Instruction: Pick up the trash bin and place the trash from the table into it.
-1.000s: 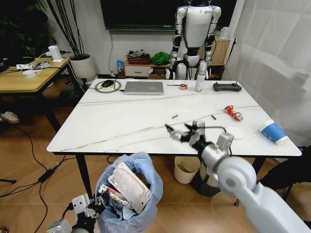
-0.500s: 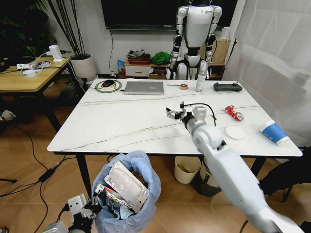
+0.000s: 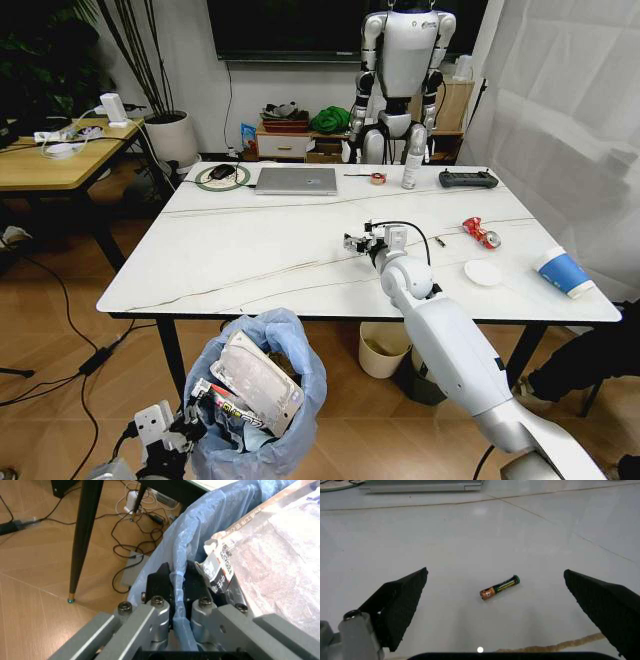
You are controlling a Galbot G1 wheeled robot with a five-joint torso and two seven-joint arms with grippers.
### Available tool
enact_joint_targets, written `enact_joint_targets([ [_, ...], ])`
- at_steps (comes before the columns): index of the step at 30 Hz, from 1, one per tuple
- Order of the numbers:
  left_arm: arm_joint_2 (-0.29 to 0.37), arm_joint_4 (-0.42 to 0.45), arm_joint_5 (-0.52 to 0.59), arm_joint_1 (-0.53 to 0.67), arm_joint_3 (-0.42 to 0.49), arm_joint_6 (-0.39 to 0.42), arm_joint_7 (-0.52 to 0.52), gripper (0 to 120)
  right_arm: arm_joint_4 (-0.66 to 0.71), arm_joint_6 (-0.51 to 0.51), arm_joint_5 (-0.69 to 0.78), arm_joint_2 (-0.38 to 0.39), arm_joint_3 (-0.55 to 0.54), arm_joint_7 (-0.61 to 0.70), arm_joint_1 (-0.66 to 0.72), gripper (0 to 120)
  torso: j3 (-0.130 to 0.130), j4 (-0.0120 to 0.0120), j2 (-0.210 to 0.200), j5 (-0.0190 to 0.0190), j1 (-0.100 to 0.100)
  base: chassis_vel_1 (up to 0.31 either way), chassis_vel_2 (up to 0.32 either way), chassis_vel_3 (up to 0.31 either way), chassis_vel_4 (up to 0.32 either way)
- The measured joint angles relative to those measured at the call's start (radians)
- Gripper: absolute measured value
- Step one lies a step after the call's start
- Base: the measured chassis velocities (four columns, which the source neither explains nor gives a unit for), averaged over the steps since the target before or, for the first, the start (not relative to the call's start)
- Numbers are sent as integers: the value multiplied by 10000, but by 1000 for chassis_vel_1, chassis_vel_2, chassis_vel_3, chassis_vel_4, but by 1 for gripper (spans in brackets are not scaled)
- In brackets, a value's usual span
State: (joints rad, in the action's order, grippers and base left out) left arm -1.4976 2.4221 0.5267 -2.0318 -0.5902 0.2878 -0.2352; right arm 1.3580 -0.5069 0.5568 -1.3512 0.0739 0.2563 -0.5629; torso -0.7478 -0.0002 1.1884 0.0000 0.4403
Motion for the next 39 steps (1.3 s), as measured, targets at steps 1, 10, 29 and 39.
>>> enact_joint_targets([
  [1,-12,3,-17,-9,5,-7,4,0,-167,62,0,-66,-18,-25,60,100,0,0,0,-1,0,0,0,0,0],
  [10,-42,69,-50,-62,-8,-49,19,0,-908,351,-246,-245,-88,-210,235,94,0,1,0,0,0,0,0,0,0],
  [29,-30,20,-43,27,20,-52,28,0,-962,477,-356,-153,-204,-260,124,23,0,1,0,0,1,0,0,0,0],
  [39,11,-53,-11,76,28,-52,28,0,-898,466,-352,-58,-278,-328,55,0,2,1,2,0,0,0,0,0,0],
])
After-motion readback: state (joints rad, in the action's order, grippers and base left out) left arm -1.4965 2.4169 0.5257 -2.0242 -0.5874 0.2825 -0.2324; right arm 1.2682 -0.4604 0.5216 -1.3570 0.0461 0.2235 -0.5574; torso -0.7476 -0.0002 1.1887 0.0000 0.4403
